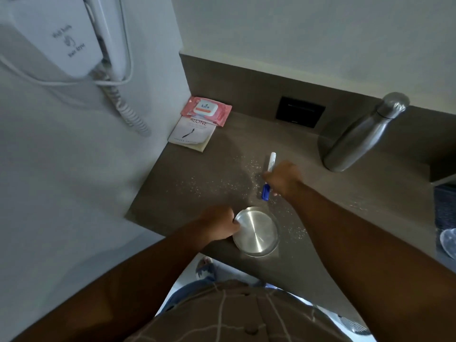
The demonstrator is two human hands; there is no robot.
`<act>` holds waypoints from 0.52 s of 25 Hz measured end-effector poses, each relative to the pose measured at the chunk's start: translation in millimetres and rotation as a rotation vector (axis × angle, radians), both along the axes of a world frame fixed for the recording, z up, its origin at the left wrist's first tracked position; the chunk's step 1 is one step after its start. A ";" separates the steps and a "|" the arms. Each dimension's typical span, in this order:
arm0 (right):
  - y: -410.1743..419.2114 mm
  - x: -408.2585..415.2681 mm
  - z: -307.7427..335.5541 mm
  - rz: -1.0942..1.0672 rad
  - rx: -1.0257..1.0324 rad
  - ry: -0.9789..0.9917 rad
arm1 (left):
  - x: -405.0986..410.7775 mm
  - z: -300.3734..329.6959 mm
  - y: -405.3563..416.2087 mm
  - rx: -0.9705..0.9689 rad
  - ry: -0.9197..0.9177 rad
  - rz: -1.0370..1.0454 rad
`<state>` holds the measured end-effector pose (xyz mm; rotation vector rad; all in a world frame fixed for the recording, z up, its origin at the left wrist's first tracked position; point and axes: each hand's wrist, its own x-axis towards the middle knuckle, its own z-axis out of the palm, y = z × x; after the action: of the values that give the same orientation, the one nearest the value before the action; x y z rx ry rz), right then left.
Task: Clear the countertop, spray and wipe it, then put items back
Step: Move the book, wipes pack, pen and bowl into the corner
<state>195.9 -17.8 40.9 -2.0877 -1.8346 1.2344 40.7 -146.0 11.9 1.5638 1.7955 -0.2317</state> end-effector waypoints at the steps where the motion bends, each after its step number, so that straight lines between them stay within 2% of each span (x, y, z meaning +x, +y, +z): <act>1: -1.4 1.0 1.1 0.000 -0.001 0.016 | -6.2 2.4 -0.1 -0.005 -0.006 0.049; 3: 0.7 1.9 5.3 0.004 0.001 0.022 | -27.8 8.5 6.4 -0.020 -0.025 0.254; 6: 11.1 -3.6 13.0 0.013 0.017 0.006 | -77.9 23.1 32.6 -0.022 -0.200 0.772; 7: 14.1 -7.0 14.9 0.021 0.021 -0.003 | -94.5 29.3 45.0 0.030 -0.228 0.864; 10: 22.3 -21.4 16.5 0.057 0.044 -0.038 | -130.5 41.8 87.9 0.201 -0.244 0.940; 13: 32.0 -37.1 14.0 0.106 0.058 -0.074 | -147.5 41.8 126.5 0.189 -0.389 1.096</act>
<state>158.7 14.2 54.9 -2.0568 -2.0120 1.1253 -106.7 -19.5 53.8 0.4851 2.0906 0.7207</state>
